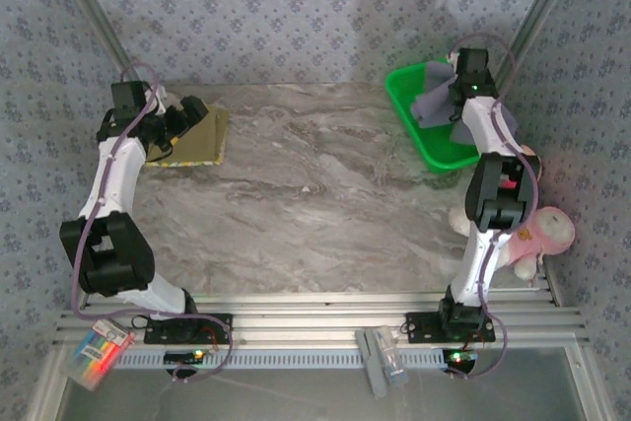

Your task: Fold and stack the skirts

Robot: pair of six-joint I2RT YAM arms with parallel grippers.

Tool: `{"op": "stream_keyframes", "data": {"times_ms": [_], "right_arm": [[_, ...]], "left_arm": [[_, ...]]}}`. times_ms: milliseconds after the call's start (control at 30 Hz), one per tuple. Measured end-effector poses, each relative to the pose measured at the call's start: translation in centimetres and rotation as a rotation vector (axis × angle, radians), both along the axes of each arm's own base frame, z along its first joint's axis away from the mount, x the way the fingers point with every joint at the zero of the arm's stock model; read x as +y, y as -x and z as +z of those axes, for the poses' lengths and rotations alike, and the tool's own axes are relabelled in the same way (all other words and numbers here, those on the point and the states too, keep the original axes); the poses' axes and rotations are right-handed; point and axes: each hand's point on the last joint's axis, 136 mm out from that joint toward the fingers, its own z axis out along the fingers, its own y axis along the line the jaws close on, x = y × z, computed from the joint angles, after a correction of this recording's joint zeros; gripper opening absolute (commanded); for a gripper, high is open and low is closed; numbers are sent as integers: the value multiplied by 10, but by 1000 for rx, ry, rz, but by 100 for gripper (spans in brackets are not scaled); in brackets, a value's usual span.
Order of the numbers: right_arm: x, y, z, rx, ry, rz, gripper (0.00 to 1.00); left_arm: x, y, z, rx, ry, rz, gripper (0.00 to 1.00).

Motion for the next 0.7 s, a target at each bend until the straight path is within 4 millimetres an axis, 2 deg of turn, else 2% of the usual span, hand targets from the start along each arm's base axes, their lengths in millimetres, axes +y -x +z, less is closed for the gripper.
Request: {"op": "stream_keyframes", "data": {"times_ms": [100, 200, 267, 367, 467, 567, 633, 700], "right_arm": [[21, 7, 51, -111, -15, 31, 0], [60, 13, 98, -200, -28, 111, 0], [99, 20, 125, -241, -49, 201, 0], [155, 35, 153, -286, -93, 342, 0], [206, 53, 169, -294, -165, 476, 0], [248, 72, 170, -266, -256, 614, 0], [268, 85, 160, -234, -297, 696, 0], [282, 100, 132, -163, -314, 761, 0]], "left_arm": [[-2, -2, 4, -16, 15, -3, 100], [-5, -4, 8, -29, 32, -6, 100], [-10, -5, 9, -36, 35, -18, 100], [-25, -4, 10, -36, 37, -52, 100], [-43, -2, 11, -39, 33, -98, 100], [-64, -1, 17, -59, 23, -153, 100], [-75, -1, 24, -79, 11, -182, 100], [-85, -2, 28, -96, -9, -201, 100]]}}
